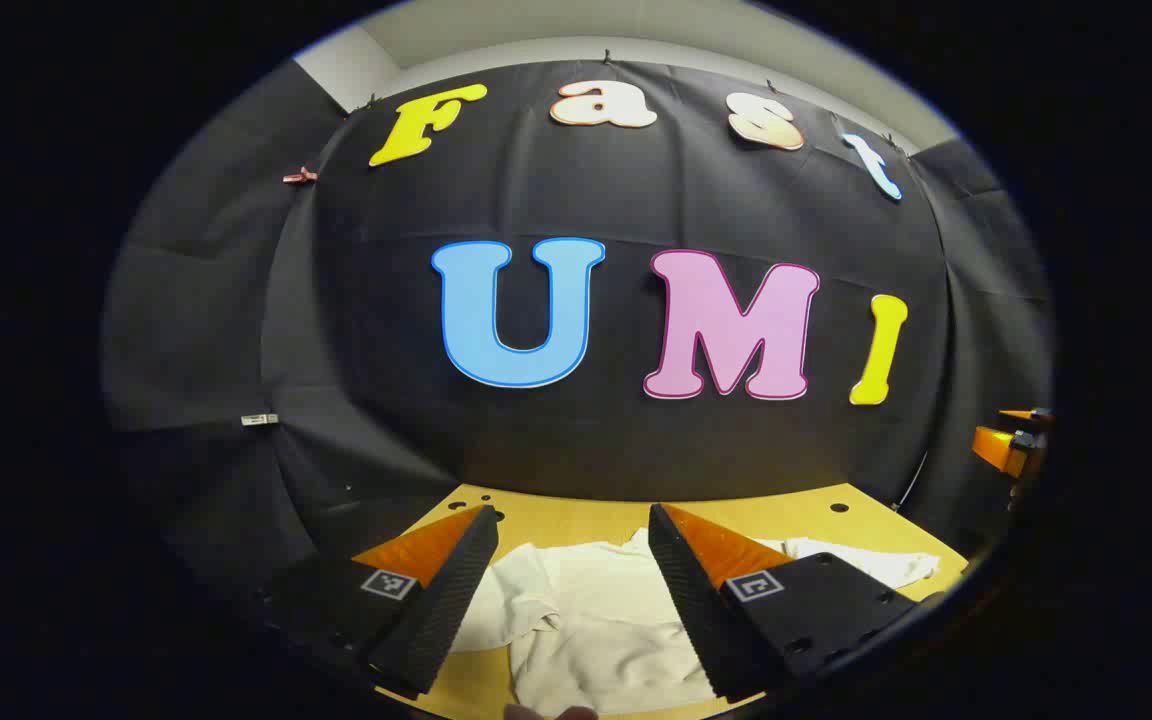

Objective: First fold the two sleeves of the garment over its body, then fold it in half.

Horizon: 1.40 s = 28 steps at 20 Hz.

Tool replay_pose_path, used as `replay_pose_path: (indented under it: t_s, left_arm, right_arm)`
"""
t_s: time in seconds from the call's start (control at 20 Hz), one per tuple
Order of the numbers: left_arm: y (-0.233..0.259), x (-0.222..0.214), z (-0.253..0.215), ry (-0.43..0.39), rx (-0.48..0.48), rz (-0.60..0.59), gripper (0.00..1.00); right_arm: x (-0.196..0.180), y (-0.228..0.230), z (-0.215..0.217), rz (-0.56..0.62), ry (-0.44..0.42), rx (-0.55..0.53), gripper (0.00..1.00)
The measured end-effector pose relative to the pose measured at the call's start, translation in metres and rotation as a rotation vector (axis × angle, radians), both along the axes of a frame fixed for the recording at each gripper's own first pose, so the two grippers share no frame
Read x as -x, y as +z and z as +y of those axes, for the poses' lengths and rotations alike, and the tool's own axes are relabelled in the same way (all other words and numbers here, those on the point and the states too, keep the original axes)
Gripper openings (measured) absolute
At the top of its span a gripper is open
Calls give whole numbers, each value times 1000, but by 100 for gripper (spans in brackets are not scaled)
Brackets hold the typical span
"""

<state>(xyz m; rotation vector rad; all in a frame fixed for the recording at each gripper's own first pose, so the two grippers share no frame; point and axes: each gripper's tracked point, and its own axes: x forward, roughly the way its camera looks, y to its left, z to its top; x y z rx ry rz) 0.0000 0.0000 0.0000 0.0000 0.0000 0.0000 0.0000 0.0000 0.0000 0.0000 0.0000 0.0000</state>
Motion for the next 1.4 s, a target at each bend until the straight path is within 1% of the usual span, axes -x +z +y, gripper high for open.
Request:
replay_pose_path:
  t_s: [0.45,0.7,0.8,0.95,1.05,1.3,1.4]
  left_arm:
    - [-3,-10,-2,-26,-1,12,96]
    - [-3,-16,-7,-35,-10,13,96]
    - [-3,-19,-9,-32,-8,16,96]
    - [-4,-23,-14,-32,1,24,96]
    - [-7,-25,-16,-34,4,29,96]
    - [-13,-29,-25,-24,-3,52,96]
    - [-14,-30,-29,-19,-6,57,96]
  right_arm:
    - [-1,4,3,4,-19,10,97]
    - [-6,1,-2,8,-22,-11,97]
    - [-7,-1,-8,11,-27,-11,97]
    - [-12,-13,-31,37,-58,-11,97]
    - [-18,-31,-53,75,-87,-8,97]
    - [-24,-118,-114,285,-160,4,98]
    - [-26,-149,-132,361,-180,10,98]
